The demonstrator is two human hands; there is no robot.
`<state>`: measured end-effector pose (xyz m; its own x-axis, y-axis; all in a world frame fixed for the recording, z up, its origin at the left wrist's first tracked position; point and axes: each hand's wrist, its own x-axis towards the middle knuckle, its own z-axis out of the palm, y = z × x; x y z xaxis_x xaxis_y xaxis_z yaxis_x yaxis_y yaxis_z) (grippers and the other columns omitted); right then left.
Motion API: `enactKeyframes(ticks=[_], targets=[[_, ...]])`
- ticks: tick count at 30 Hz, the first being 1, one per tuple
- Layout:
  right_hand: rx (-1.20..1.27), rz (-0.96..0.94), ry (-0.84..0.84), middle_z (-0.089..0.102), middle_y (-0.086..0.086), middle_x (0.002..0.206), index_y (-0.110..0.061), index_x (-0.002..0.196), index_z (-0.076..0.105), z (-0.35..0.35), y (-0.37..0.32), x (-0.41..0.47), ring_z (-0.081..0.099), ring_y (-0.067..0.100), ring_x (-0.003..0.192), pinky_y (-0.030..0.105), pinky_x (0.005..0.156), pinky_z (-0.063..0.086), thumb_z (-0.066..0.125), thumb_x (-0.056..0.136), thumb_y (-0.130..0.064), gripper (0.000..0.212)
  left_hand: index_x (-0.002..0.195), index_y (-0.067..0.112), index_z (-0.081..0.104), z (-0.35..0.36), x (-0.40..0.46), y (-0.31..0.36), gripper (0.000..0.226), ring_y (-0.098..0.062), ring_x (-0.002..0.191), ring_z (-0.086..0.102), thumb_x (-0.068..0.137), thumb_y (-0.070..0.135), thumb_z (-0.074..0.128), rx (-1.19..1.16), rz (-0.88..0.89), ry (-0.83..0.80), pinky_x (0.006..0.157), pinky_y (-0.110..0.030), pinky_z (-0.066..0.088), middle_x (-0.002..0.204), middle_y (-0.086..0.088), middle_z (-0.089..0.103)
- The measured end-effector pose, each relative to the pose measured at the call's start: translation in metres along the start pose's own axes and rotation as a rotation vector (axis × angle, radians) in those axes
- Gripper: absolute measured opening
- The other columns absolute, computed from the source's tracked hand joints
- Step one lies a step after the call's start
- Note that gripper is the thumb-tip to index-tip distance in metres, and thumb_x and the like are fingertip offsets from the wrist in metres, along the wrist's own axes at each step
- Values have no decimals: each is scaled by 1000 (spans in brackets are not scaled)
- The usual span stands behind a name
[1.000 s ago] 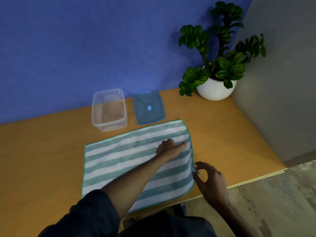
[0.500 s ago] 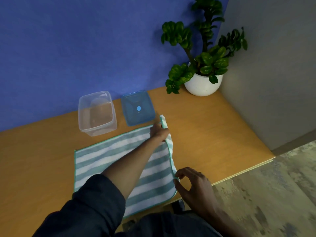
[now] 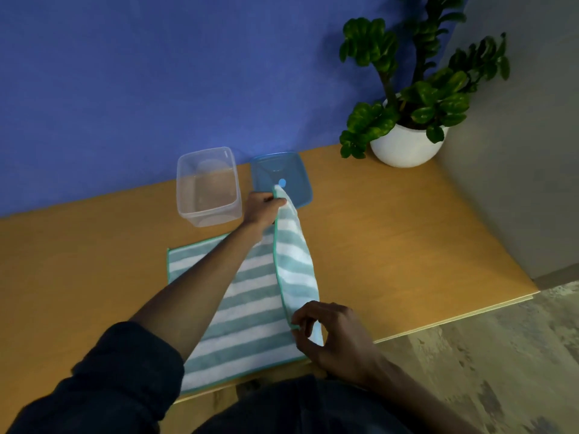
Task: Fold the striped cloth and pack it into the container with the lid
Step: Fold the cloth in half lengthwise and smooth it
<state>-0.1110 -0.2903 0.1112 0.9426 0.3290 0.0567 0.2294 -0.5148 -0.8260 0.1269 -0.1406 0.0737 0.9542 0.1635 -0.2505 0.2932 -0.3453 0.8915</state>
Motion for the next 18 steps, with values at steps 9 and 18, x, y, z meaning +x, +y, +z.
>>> enactKeyframes(ticks=[9, 18], targets=[[54, -94, -179, 69, -9, 77, -20, 86, 68, 61, -37, 28, 63, 0, 71, 8, 66, 42, 67, 79, -19, 8, 77, -7, 64, -108, -2, -27, 53, -23, 73, 56, 62, 43, 75, -86, 27, -49, 67, -39, 47, 75, -14, 57], [97, -114, -374, 71, -6, 76, -24, 85, 66, 122, -57, 51, 66, 6, 70, 23, 69, 53, 67, 75, -21, 10, 71, -12, 52, -178, -3, -64, 64, -16, 69, 49, 69, 50, 69, 15, 155, -69, 61, -45, 53, 68, -11, 46]])
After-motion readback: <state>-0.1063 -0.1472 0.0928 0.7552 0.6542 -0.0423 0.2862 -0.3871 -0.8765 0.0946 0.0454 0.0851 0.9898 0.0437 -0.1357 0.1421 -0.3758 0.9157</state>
